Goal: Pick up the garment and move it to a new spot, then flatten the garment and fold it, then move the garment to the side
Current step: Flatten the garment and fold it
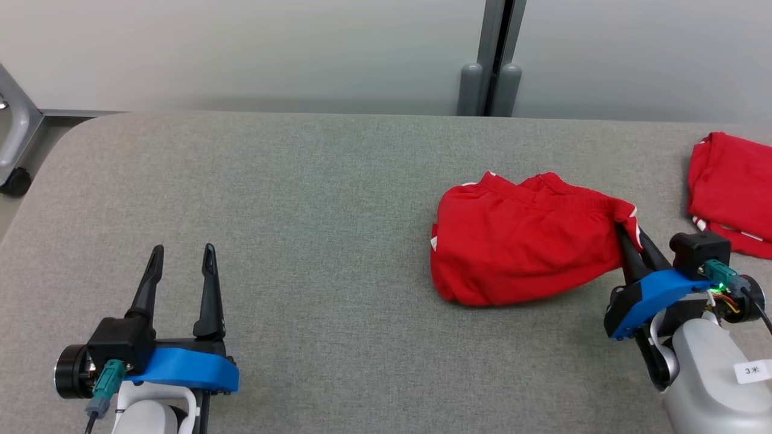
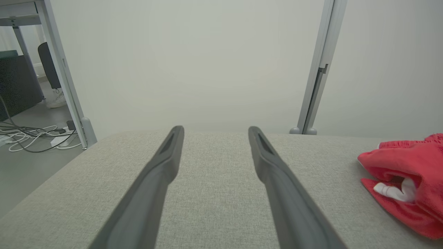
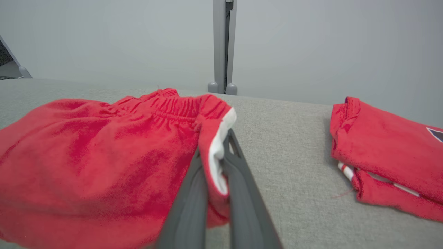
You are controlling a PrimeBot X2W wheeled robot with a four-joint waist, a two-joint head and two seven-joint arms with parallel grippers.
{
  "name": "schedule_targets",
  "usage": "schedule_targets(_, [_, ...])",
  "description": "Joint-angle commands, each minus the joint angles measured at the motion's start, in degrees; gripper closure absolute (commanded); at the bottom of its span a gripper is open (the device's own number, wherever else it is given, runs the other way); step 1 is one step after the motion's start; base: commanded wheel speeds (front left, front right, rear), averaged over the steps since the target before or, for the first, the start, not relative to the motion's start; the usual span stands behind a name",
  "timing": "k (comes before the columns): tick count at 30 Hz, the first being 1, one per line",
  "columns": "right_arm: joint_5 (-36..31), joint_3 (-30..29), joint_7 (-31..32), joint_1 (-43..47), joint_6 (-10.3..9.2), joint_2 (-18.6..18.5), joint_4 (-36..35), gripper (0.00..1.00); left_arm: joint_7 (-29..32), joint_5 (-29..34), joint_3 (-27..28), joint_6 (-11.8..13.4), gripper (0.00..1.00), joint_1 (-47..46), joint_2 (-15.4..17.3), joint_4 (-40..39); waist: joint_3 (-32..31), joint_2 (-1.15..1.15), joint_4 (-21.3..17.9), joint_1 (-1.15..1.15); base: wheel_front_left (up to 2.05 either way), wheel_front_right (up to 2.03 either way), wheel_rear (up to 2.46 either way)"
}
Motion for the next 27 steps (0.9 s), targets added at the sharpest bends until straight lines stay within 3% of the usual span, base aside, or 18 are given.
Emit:
schedule_targets(1, [0.00,0.03,-0.16,1.02,0.01,0.68,-2.36,1.00,-0.25,0.21,0.23,-0.27,0.00,0.55,-0.12,0.17,-0.31,0.00,-0.11,0.00,0.00,0.00,0.00])
schedule_targets(5, [0.85,2.22,-0.15,3.15,0.01,2.72,-8.74,1.00,-0.25,0.33,0.39,-0.45,0.00,0.71,-0.27,0.20,-1.03,0.00,-0.06,0.00,0.00,0.00,0.00])
schedule_targets(10, [1.45,9.53,-0.17,4.23,0.01,5.73,-14.45,1.00,-0.25,0.66,0.45,-0.77,0.00,0.74,-0.32,0.04,-1.85,0.00,0.92,0.00,0.00,0.00,0.00])
schedule_targets(17, [3.72,21.62,-0.13,3.23,0.01,7.92,-14.76,1.00,-0.25,0.52,0.86,-0.90,0.00,0.85,-0.51,0.14,-2.46,0.00,2.97,0.00,0.00,0.00,0.00])
schedule_targets(27, [13.19,47.80,0.47,3.03,0.01,8.31,-11.02,1.00,-0.25,0.64,0.68,-1.13,0.00,0.16,-1.47,0.42,-1.44,0.00,6.41,0.00,0.00,0.00,0.00])
